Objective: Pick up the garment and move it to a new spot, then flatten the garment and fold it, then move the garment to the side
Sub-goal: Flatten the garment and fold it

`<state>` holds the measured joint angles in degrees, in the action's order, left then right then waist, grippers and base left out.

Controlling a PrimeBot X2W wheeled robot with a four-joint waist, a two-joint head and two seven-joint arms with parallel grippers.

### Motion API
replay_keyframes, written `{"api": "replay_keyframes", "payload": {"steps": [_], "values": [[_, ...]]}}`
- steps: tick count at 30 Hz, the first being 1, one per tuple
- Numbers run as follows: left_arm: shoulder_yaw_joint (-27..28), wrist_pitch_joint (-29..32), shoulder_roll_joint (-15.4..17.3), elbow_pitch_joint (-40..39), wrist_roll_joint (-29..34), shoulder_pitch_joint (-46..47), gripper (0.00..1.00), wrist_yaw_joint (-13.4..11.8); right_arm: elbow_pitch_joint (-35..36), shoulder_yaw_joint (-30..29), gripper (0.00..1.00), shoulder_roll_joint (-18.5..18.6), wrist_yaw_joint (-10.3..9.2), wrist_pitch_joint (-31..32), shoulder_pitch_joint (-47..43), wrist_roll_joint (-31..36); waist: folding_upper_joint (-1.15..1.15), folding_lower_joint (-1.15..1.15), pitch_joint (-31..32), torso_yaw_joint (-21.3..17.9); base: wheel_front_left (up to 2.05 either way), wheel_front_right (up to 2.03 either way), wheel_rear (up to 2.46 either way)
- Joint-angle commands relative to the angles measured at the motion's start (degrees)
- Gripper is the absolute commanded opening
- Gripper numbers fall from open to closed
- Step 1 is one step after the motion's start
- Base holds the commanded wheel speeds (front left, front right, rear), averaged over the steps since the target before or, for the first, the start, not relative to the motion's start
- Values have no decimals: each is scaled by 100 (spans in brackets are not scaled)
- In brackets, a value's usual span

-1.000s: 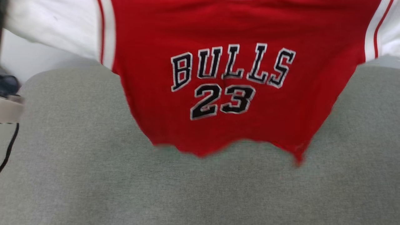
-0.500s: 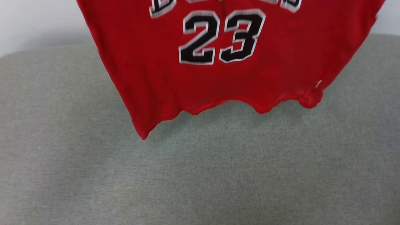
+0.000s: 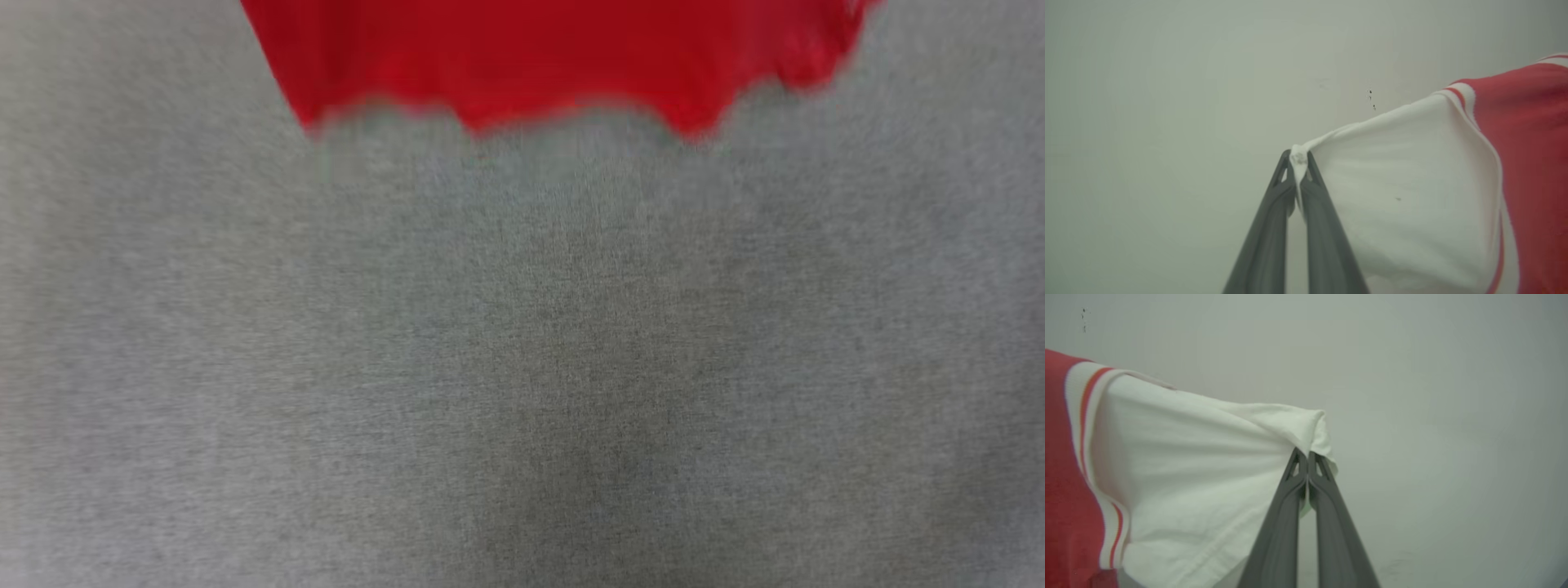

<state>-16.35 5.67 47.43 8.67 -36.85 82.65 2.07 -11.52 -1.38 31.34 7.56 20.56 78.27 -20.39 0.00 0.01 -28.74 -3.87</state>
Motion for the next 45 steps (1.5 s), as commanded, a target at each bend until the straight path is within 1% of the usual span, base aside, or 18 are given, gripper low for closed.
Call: {"api": "replay_keyframes", "payload": {"steps": [1,3,6,7,12,15,20,23,26,27,29,33,36,41,43,45], "values": [[-62,-135,-68,317,151,273,0,33,-262,-2,0,-88,-14,-163,227,120,0,-1,-412,-119,0,0,0],[-197,-329,-223,741,309,564,0,115,-602,-39,0,-222,-14,-413,480,265,0,-1,-523,-115,0,0,0],[-203,-701,-410,1288,414,1033,0,152,-998,-86,0,-415,-14,-736,809,482,0,-1,-715,-85,0,0,0],[-203,-701,-410,1288,414,1033,0,152,-998,-86,0,-415,-14,-736,809,482,0,-1,-715,-85,0,0,0],[-365,-1051,-701,1945,429,1416,0,317,-1432,-120,0,-649,-13,-1138,1150,708,0,-1,-1015,35,0,0,0],[-435,-1159,-859,2250,333,1417,0,372,-1603,-137,0,-738,-13,-1321,1081,740,0,-1,-1094,142,0,0,0],[-640,-1405,-1093,2619,257,968,0,439,-1794,104,0,-821,-13,-1451,489,679,0,-1,-1036,290,0,0,0],[-757,-1552,-1186,2748,180,507,0,475,-1806,168,0,-829,-13,-1523,15,555,0,-1,-910,364,0,0,0],[-910,-1658,-1340,2815,76,-140,0,487,-1767,224,0,-828,-12,-1519,-593,391,0,-1,-693,436,0,0,0],[-972,-1682,-1417,2827,8,-432,0,496,-1755,253,0,-818,-12,-1508,-839,335,0,-1,-579,460,0,0,0],[-1048,-1721,-1498,2737,-101,-937,0,500,-1634,557,0,-666,-10,-1424,-1370,391,0,-1,-369,504,0,0,0],[-1337,-1688,-1609,2496,-206,-2232,0,458,-1389,750,0,-554,-10,-1333,-2456,27,0,-1,135,547,0,0,0],[-1536,-1595,-1601,2179,-264,-3131,0,343,-1166,889,0,-429,-10,-1241,-3268,-233,0,-1,517,542,0,0,0],[-1714,-1482,-1460,1692,-458,-4537,0,109,-685,1015,0,-174,-11,-989,-4567,-814,0,-1,1129,538,0,0,0],[-1756,-1413,-1440,1466,-669,-5122,0,96,-405,1237,0,102,-10,-849,-5119,-858,0,-1,1338,532,0,0,0],[-1741,-1355,-1308,1231,-847,-5645,0,32,-157,1354,0,331,-11,-762,-5608,-994,0,-1,1493,519,0,0,0]]}}
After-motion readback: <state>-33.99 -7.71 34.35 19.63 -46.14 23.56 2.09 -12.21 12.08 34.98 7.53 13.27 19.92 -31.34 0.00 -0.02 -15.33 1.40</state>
